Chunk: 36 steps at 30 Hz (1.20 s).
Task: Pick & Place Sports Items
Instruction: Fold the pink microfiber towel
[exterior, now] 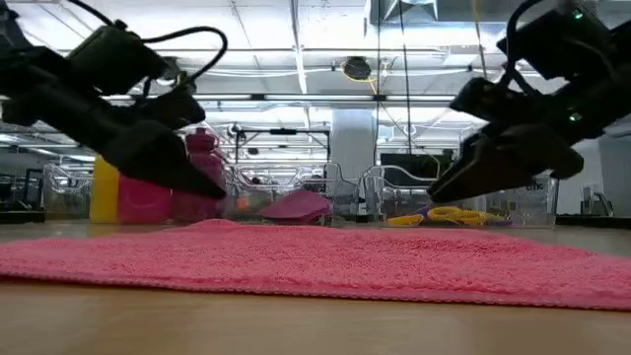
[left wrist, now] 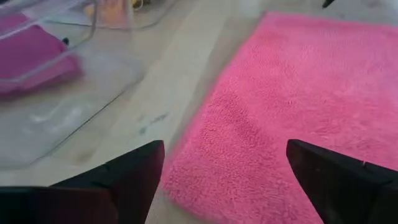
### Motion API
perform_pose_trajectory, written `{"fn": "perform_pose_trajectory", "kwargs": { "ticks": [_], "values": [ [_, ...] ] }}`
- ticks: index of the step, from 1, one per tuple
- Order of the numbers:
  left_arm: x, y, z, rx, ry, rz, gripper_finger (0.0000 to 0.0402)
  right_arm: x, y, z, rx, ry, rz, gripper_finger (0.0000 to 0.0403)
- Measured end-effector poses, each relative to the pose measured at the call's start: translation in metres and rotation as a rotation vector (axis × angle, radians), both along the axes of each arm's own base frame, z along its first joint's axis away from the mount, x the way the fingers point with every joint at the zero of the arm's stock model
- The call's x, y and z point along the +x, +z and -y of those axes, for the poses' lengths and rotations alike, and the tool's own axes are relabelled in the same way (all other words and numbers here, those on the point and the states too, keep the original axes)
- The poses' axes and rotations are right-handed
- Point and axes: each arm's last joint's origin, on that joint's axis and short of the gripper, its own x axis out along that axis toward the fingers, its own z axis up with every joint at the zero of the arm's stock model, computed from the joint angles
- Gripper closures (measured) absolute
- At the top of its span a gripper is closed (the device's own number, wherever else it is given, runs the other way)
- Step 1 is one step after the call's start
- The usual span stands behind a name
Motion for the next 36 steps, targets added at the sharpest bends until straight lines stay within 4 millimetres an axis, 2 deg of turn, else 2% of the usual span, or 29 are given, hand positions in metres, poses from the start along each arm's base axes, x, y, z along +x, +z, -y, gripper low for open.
{"fn": "perform_pose_trajectory", "kwargs": {
  "ticks": [10, 16, 30, 33, 36],
  "values": [
    [0.005, -0.018, -0.018, -0.026, 0.058, -0.030, 0.0114, -0.003, -0.006, 0.011, 0.042, -0.029, -0.004, 0.0181],
    [0.005, -0.020, -0.028, -0.040, 0.081, -0.034, 0.0114, -0.002, -0.006, 0.014, 0.043, -0.038, -0.004, 0.0181],
    [0.004, -0.022, -0.023, -0.072, 0.023, -0.063, 0.0116, -0.003, -0.007, 0.014, 0.078, -0.063, -0.001, 0.0181],
    [0.004, -0.022, -0.023, -0.072, 0.022, -0.063, 0.0132, -0.003, -0.007, 0.014, 0.078, -0.063, -0.001, 0.0181],
    [0.004, -0.022, -0.022, -0.072, 0.021, -0.067, 0.0164, -0.003, -0.007, 0.014, 0.078, -0.063, -0.001, 0.0181]
  ]
}}
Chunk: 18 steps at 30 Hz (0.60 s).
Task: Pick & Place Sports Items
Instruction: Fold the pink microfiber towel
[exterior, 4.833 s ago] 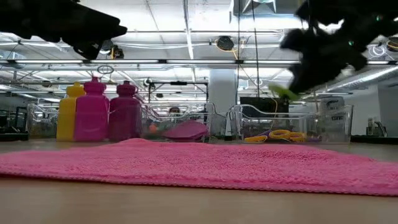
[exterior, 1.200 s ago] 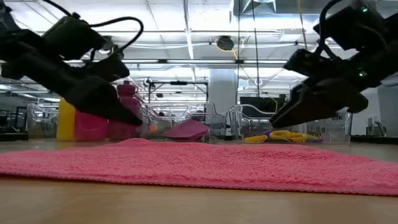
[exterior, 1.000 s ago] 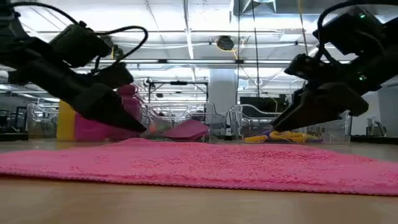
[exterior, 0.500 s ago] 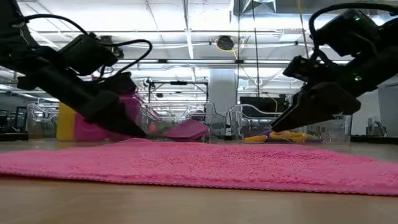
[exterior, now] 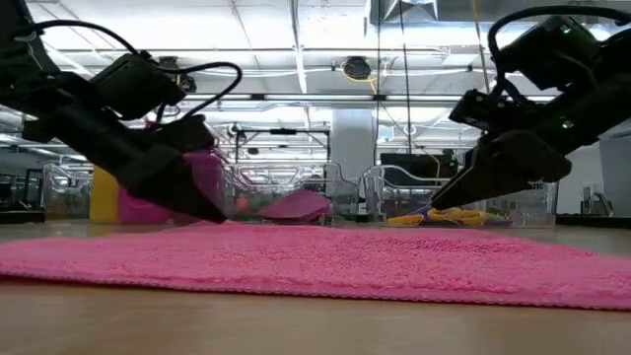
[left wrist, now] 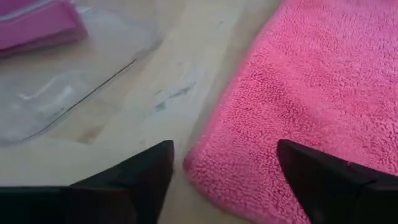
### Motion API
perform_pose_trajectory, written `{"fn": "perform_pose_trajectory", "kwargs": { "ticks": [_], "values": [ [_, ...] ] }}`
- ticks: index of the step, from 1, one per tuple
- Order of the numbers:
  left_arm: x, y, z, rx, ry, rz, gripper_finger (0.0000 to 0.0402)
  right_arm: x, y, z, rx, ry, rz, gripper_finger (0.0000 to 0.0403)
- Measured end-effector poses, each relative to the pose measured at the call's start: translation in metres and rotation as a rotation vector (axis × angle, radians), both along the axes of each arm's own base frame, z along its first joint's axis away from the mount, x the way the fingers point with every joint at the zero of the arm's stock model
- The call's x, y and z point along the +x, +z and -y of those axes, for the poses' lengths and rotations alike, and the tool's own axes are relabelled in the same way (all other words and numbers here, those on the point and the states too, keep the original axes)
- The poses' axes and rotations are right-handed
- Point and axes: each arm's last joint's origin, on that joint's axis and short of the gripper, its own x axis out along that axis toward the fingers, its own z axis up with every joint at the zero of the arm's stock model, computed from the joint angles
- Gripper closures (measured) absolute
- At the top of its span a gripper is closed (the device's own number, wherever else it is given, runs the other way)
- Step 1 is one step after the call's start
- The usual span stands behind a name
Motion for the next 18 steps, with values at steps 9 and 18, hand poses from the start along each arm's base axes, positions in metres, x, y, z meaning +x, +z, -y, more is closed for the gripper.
{"fn": "perform_pose_trajectory", "kwargs": {
  "ticks": [9, 18],
  "values": [
    [-0.0006, -0.0012, 0.0035, -0.003, -0.042, -0.016, 0.0244, 0.0000, 0.0000, 0.0000, 0.000, 0.000, 0.000, 0.0181],
    [-0.0005, -0.0009, 0.0045, 0.019, -0.022, -0.015, 0.0249, 0.0000, 0.0000, 0.0000, -0.001, -0.001, 0.000, 0.0181]
  ]
}}
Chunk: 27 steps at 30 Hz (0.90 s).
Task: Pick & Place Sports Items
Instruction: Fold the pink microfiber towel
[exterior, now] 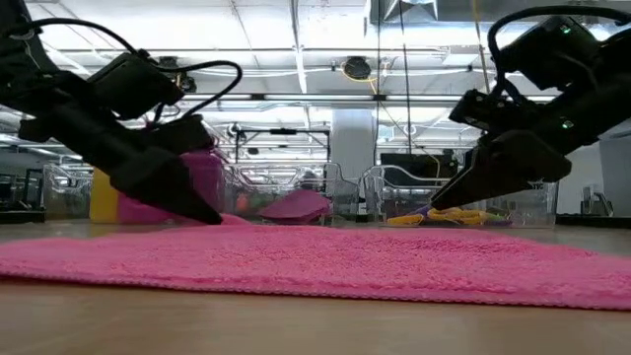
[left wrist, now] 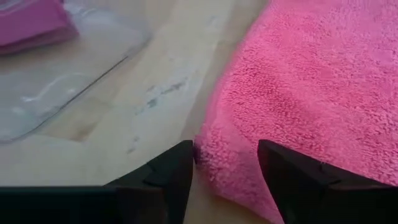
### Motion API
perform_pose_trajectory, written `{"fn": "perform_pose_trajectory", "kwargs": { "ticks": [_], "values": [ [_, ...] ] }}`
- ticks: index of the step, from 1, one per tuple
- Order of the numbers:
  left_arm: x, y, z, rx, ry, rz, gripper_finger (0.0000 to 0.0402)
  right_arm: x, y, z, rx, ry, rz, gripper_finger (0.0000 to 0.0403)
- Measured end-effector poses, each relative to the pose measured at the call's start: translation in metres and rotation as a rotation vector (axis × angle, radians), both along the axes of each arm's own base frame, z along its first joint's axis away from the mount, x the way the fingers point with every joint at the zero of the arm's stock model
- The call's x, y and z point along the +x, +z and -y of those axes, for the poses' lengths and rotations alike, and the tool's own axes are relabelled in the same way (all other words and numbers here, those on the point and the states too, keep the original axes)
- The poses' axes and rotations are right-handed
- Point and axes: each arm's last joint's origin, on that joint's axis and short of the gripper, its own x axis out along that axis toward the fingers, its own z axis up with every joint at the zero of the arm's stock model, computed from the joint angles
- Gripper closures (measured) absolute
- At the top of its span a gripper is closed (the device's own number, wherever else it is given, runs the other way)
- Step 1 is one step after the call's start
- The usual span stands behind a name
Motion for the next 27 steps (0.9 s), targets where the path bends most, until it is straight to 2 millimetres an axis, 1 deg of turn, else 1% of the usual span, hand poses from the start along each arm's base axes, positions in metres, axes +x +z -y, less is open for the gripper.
{"fn": "perform_pose_trajectory", "kwargs": {
  "ticks": [6, 13, 17, 21, 27],
  "values": [
    [0.000, 0.000, 0.000, 0.004, 0.006, 0.000, 0.0250, 0.000, 0.000, 0.001, 0.007, -0.008, 0.000, 0.0181],
    [0.000, 0.000, 0.000, -0.001, 0.000, -0.006, 0.0250, 0.000, -0.001, 0.008, 0.026, -0.046, -0.006, 0.0181],
    [-0.001, -0.001, 0.000, -0.002, 0.000, -0.013, 0.0250, 0.000, -0.002, 0.008, 0.041, -0.028, -0.022, 0.0181],
    [-0.001, -0.001, 0.000, -0.004, 0.001, -0.018, 0.0250, -0.002, -0.007, 0.008, 0.069, -0.026, -0.061, 0.0181],
    [-0.001, -0.001, 0.000, -0.005, 0.001, -0.019, 0.0250, -0.001, -0.016, 0.007, 0.068, -0.031, -0.096, 0.0181]
  ]
}}
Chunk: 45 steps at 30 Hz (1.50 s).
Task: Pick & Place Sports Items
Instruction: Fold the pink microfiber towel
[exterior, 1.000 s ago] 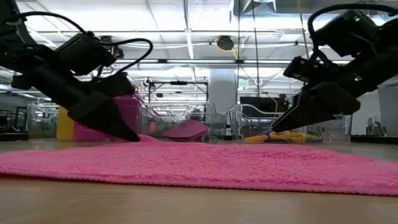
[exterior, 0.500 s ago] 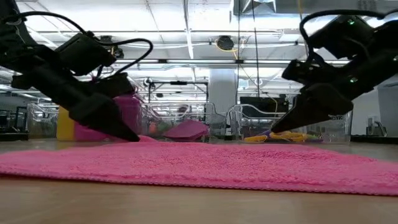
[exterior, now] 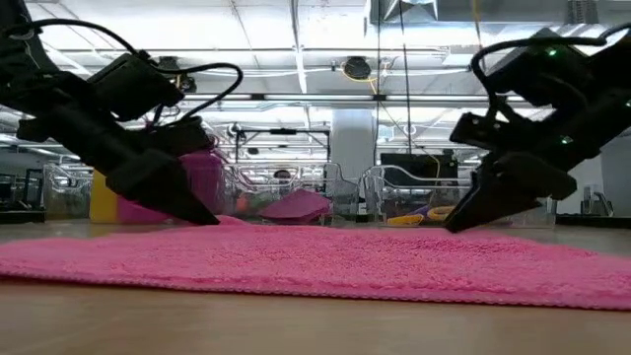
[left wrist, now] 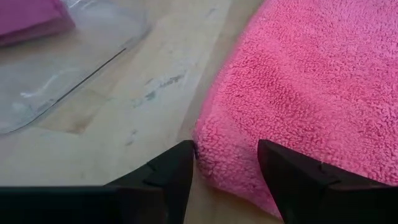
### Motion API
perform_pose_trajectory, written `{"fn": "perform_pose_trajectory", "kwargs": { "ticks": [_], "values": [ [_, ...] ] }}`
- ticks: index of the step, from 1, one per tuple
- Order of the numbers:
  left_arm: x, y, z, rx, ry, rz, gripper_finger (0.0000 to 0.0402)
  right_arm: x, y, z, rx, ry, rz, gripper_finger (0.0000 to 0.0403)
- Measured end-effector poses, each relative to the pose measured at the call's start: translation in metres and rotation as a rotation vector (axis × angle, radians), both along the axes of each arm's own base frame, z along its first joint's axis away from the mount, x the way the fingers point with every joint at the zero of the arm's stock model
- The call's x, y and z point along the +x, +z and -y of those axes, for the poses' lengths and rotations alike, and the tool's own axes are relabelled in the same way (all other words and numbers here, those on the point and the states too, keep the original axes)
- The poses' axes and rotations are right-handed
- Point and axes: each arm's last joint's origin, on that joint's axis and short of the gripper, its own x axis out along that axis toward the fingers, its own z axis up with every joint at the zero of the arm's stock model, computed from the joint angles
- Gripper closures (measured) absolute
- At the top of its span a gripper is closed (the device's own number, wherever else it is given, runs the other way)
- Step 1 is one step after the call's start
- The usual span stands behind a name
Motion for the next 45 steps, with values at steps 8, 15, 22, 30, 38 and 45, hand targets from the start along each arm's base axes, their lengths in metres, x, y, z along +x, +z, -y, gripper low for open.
{"fn": "perform_pose_trajectory", "kwargs": {
  "ticks": [8, 15, 22, 30, 38, 45],
  "values": [
    [0.000, 0.000, 0.000, -0.002, -0.002, 0.000, 0.0250, 0.000, -0.003, 0.007, 0.027, -0.041, -0.015, 0.0181],
    [0.000, 0.000, 0.000, -0.008, -0.009, 0.000, 0.0250, 0.000, -0.004, 0.015, 0.129, -0.041, -0.025, 0.0181],
    [0.000, 0.000, 0.001, -0.015, -0.024, 0.000, 0.0250, 0.000, -0.004, 0.015, 0.160, -0.027, -0.029, 0.0194],
    [-0.001, -0.001, 0.001, -0.015, -0.024, -0.010, 0.0250, -0.001, -0.005, 0.015, 0.163, -0.021, -0.048, 0.0270],
    [-0.001, -0.001, 0.001, -0.011, -0.025, -0.011, 0.0291, -0.001, -0.006, 0.014, 0.156, 0.008, -0.061, 0.0356],
    [0.000, -0.001, 0.001, 0.004, -0.038, -0.010, 0.0399, -0.001, -0.006, 0.013, 0.147, 0.022, -0.065, 0.0402]
  ]
}}
